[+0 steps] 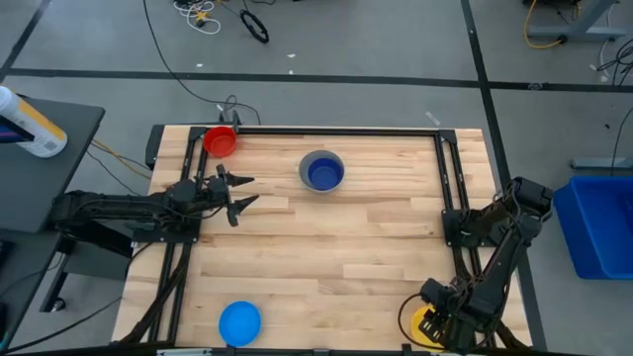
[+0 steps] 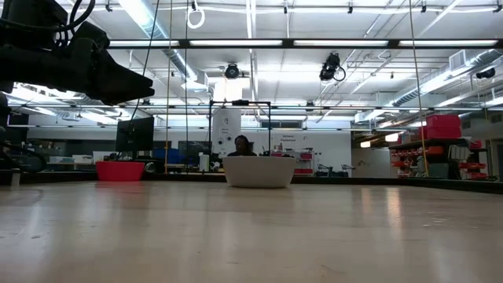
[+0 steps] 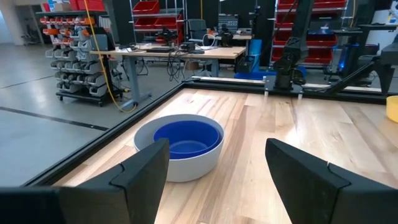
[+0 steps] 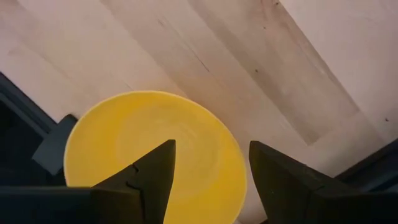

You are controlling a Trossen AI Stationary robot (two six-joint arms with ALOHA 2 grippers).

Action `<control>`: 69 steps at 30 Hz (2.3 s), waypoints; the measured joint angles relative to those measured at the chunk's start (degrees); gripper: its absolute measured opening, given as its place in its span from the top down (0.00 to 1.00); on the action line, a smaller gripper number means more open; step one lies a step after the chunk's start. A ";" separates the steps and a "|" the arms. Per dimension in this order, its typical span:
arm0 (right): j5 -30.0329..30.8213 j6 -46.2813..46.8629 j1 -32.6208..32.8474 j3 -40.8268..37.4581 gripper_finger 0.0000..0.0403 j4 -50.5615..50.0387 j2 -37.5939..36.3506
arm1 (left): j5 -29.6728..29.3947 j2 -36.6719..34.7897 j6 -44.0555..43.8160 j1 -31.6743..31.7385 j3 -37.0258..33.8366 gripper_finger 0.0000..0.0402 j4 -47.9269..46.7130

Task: Nest bowls inside each other
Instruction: Stack the yellow bowl on top of the blue bowl

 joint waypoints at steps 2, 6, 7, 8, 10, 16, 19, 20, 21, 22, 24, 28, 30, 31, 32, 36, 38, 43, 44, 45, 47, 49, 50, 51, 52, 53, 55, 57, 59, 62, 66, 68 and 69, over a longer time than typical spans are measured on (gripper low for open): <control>0.00 -0.04 0.00 0.00 0.48 0.09 0.54 | 0.00 0.00 -0.01 0.00 0.02 0.32 0.00; 0.02 -0.04 0.00 0.00 0.48 0.15 1.17 | 0.00 0.00 -0.02 0.00 0.01 0.32 0.00; 0.02 -0.04 0.00 0.00 0.48 0.12 1.17 | 0.00 0.00 -0.02 0.00 0.02 0.32 0.00; 0.08 -0.04 0.00 0.00 0.48 0.12 1.17 | 0.00 0.00 -0.03 0.00 0.00 0.32 0.00; 0.44 -0.04 0.00 -0.02 0.49 -0.10 1.20 | 0.00 0.00 -0.04 0.00 0.02 0.32 0.00; 0.50 0.16 0.00 -3.55 0.50 3.74 1.20 | 0.02 0.00 -0.20 0.00 0.01 0.32 -0.04; 0.32 0.16 0.00 -5.80 0.51 7.84 1.20 | 0.02 0.00 -0.22 0.00 0.02 0.32 -0.07; 0.30 0.18 0.00 -6.20 0.52 8.58 1.20 | 0.02 0.00 -0.22 0.00 0.01 0.32 -0.08; 0.13 0.18 0.00 -6.32 0.52 8.85 1.20 | 0.00 0.00 -0.22 0.00 0.00 0.32 -0.07; -0.16 0.16 0.00 -6.32 0.53 8.93 1.20 | 0.00 0.00 -0.22 0.00 0.00 0.32 -0.10; -1.37 0.10 -0.02 -6.32 0.56 8.83 1.20 | 0.02 0.00 -0.24 0.00 0.01 0.32 -0.17; -2.53 -0.04 0.00 -6.32 0.62 8.81 1.20 | 0.00 0.02 -0.29 0.00 0.02 0.32 -0.17; -2.54 -0.04 0.00 -6.32 0.66 8.80 1.20 | 0.00 0.00 -0.40 0.00 0.02 0.32 -0.17; -2.54 -0.06 0.00 -6.32 0.68 8.80 1.20 | 0.00 0.00 -0.40 0.00 0.01 0.32 -0.17; -2.54 -0.34 -0.02 -6.32 0.70 8.80 1.20 | 0.00 0.00 -0.42 0.00 0.02 0.32 -0.17; -2.54 -0.87 -0.03 -6.32 0.82 9.24 1.20 | 0.00 0.00 -0.42 0.00 0.02 0.32 -0.17; -2.28 -1.62 -0.09 -6.32 0.91 9.80 1.20 | 0.00 0.02 -0.42 0.00 0.02 0.32 -0.19; 7.13 -5.85 -0.48 -6.32 0.98 10.43 1.16 | 0.00 0.02 -0.42 0.00 0.00 0.32 -0.27; 9.77 -6.92 -0.95 -6.32 0.99 10.24 1.15 | 0.00 0.04 -0.42 0.00 0.01 0.32 -0.34; 12.66 -8.19 -1.53 -6.32 0.99 9.93 1.15 | -0.02 0.04 -0.43 0.00 0.00 0.32 -0.46; 18.44 -11.45 -2.97 -6.32 0.99 9.40 1.15 | -0.01 0.04 -0.44 0.00 0.00 0.32 -0.46; 24.17 -15.27 -4.86 -6.32 0.99 8.63 1.16 | -0.02 0.04 -0.65 0.00 0.02 0.32 -0.48; 27.07 -17.17 -6.00 -6.32 0.99 8.18 1.17 | -0.02 0.04 -0.66 0.00 0.01 0.32 -0.48; 30.19 -19.34 -7.28 -6.34 0.99 7.77 1.17 | -0.01 0.04 -0.66 0.00 0.02 0.32 -0.53; 33.31 -21.36 -8.64 -6.38 0.99 7.53 1.17 | -0.02 0.04 -0.70 0.00 0.01 0.32 -0.62; 36.72 -23.55 -10.07 -6.65 0.99 7.71 1.17 | -0.02 0.04 -0.81 0.00 0.00 0.32 -0.71; 43.19 -28.23 -13.15 -7.72 0.99 8.76 1.17 | -0.02 0.04 -1.14 0.00 0.01 0.32 -1.20; 49.48 -33.63 -16.46 -9.23 1.00 11.63 1.17 | -0.02 0.04 -1.30 0.00 0.01 0.32 -1.94; 55.35 -40.32 -20.03 -11.09 1.00 16.19 1.17 | -0.02 0.04 -1.75 0.00 0.00 0.32 -2.14; 63.16 -52.72 -25.16 -13.65 1.00 26.00 1.17 | -0.04 0.04 -1.97 0.00 0.00 0.32 -2.12; 68.03 -73.20 -32.65 -15.92 1.00 42.95 1.17 | -0.61 0.04 -1.97 0.00 0.00 0.32 -2.12; 66.73 -85.55 -36.88 -17.78 1.00 55.86 1.17 | -1.24 0.04 -1.97 0.00 0.02 0.32 -2.12; 64.87 -92.32 -39.17 -19.10 1.00 63.93 1.17 | -1.54 0.04 -1.97 0.00 0.00 0.32 -2.12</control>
